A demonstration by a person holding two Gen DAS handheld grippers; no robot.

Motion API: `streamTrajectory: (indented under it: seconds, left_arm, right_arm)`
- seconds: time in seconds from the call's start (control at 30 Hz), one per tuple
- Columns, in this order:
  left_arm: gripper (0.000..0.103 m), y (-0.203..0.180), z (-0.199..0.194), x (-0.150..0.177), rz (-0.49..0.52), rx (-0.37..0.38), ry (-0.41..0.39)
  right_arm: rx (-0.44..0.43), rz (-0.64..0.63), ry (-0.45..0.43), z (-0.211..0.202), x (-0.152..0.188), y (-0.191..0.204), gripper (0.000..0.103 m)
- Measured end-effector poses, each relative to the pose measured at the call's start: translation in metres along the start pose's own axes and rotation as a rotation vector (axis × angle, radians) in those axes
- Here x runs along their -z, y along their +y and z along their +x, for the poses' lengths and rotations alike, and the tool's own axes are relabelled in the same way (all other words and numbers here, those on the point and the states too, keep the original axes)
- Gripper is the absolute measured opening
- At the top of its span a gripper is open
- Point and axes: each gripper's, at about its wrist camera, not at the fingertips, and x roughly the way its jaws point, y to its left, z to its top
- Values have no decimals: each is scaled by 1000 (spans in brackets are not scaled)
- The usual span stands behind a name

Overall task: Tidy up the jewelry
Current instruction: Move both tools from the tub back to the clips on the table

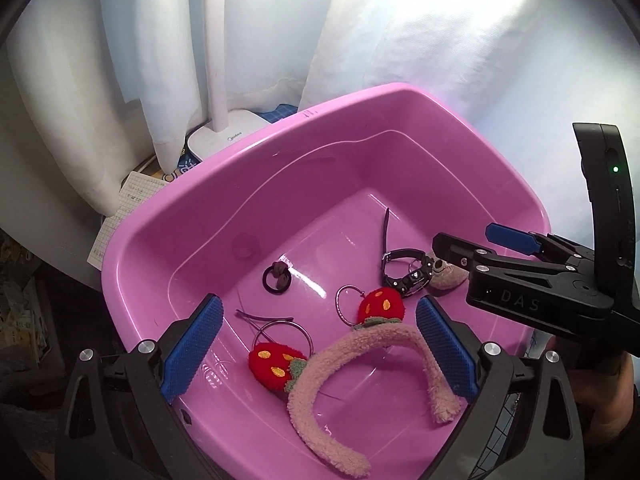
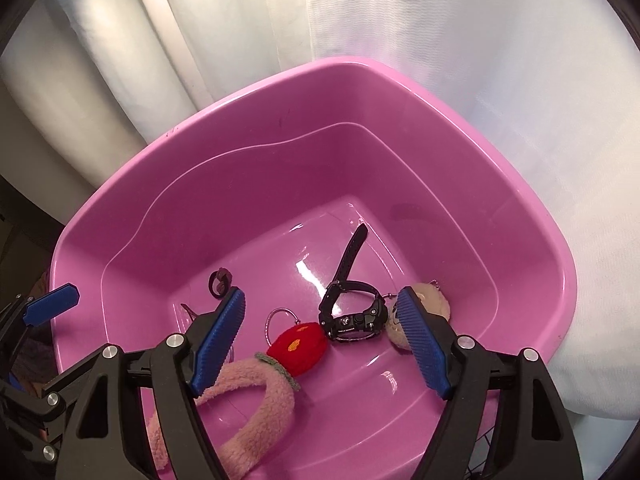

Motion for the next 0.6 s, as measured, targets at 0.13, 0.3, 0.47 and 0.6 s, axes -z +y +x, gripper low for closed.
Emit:
streamTrajectory:
  seconds: [0.13,0.3,0.47,0.6]
  left_arm:
    - [95,4,-8,6,2,-7,-10]
    - [95,5,-25,15,20,-28,-41]
    - [95,6,-44,25,13,-46,-71]
    - [96,4,-60,35,9,-63,-96]
  right_arm:
    - [3,-2,-22,-10,5,5,75]
    - [2,-11,-51,-27,13,12,75]
    - [-7,-14,-77,-42,28,18,75]
    - [-18,-16,-94,-56,46,22,75]
